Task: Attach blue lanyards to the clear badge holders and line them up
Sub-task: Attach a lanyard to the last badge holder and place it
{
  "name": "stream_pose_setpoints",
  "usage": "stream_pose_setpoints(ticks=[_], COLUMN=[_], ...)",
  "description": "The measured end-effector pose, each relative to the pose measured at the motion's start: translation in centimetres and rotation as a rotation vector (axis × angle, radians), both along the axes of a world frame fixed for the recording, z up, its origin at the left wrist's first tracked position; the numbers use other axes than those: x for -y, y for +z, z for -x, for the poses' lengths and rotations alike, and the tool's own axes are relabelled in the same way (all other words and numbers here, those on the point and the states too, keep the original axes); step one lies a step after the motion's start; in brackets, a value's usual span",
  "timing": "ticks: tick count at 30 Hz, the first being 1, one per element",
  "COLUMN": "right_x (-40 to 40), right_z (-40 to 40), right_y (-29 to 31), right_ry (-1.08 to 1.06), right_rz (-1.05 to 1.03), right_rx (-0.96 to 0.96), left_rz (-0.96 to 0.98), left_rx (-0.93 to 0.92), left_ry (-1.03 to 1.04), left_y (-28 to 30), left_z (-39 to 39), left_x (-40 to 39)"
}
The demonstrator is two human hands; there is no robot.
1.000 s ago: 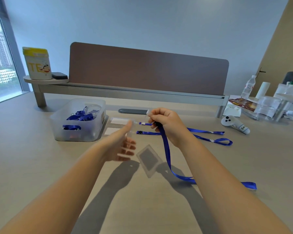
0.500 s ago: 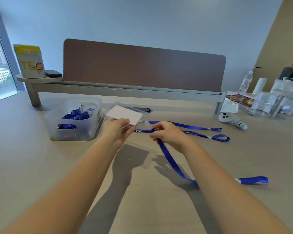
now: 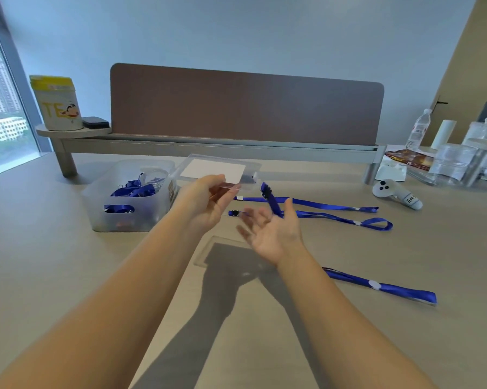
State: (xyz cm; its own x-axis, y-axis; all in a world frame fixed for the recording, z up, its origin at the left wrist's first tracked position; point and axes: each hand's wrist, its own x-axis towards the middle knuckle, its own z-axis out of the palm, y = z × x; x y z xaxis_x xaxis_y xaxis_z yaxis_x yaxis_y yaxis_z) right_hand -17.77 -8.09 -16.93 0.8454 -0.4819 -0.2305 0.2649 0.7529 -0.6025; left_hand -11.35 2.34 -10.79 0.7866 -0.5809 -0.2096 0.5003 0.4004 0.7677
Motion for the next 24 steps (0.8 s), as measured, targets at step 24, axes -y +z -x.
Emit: stream_pose_setpoints(ticks=[24], right_x=[15.3], right_z=[7.1], right_y=[-1.2], right_ry=[-0.503], right_rz=[0.276], right_rx=[-0.688], left_rz=[-0.431], left_rx=[-0.195], left_ry=[0.343], left_y=[-9.4], left_z=[-4.8], left_x=[-0.2])
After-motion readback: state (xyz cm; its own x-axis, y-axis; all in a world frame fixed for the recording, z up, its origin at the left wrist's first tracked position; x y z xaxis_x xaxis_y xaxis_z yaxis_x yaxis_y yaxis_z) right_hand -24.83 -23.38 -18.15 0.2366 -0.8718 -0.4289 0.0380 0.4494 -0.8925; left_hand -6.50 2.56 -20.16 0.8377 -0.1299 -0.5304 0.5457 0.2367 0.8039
